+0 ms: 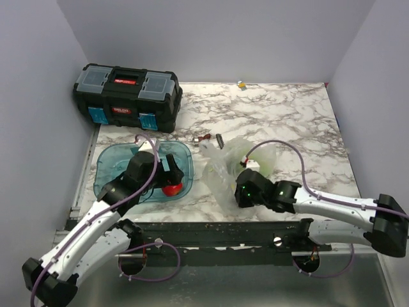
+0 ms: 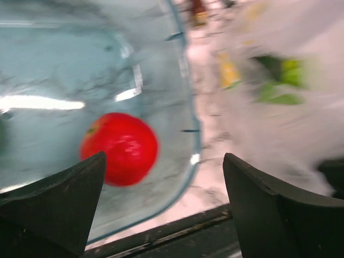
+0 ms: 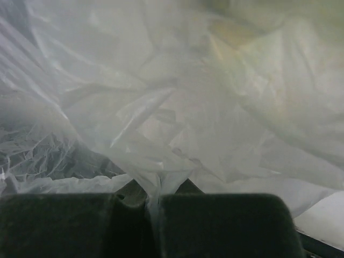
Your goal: Take the fake fruits out of the plastic bag
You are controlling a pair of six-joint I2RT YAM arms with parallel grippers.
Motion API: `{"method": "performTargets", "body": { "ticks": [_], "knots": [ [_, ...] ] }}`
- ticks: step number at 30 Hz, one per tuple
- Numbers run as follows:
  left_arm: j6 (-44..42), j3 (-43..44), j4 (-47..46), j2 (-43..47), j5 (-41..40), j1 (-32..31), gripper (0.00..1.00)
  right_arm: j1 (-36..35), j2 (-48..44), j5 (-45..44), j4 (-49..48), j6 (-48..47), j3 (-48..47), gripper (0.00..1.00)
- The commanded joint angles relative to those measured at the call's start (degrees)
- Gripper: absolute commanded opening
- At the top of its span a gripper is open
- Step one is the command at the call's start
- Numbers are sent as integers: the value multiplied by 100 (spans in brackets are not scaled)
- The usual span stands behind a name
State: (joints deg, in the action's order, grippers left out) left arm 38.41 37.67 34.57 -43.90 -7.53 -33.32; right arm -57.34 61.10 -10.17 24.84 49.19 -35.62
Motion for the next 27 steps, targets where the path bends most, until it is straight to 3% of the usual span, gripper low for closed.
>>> {"method": "performTargets", "body": {
  "ticks": [1,5,9,12,15,21,23,27],
  "knots": [
    [-141,-203,-1208,919,1914,10,88,-796,502,-632,-8,208,-160,1],
    [105,-411,-2306,1117,2815,-105,85,-921,262,-706,-104,797,353,1],
    [141,-402,-2966,639,2981,-763,82,-917,-423,-846,-29,1197,744,1],
    [38,-262,-3337,48,2577,-1597,79,-916,-843,-1098,359,1463,729,2],
    [188,-268,-3937,-493,2224,-2283,68,-919,-1120,-1389,694,1611,634,9],
    [487,-1089,-5710,-1019,1511,-3240,61,-917,-1296,-1809,1084,2031,365,16],
    [408,-1225,-5730,-1050,1143,-3542,62,-913,-1274,-1839,1084,2115,321,18],
    [453,-1425,-5620,-797,799,-3829,75,-919,-1134,-1839,1084,2076,145,28]
  ]
}}
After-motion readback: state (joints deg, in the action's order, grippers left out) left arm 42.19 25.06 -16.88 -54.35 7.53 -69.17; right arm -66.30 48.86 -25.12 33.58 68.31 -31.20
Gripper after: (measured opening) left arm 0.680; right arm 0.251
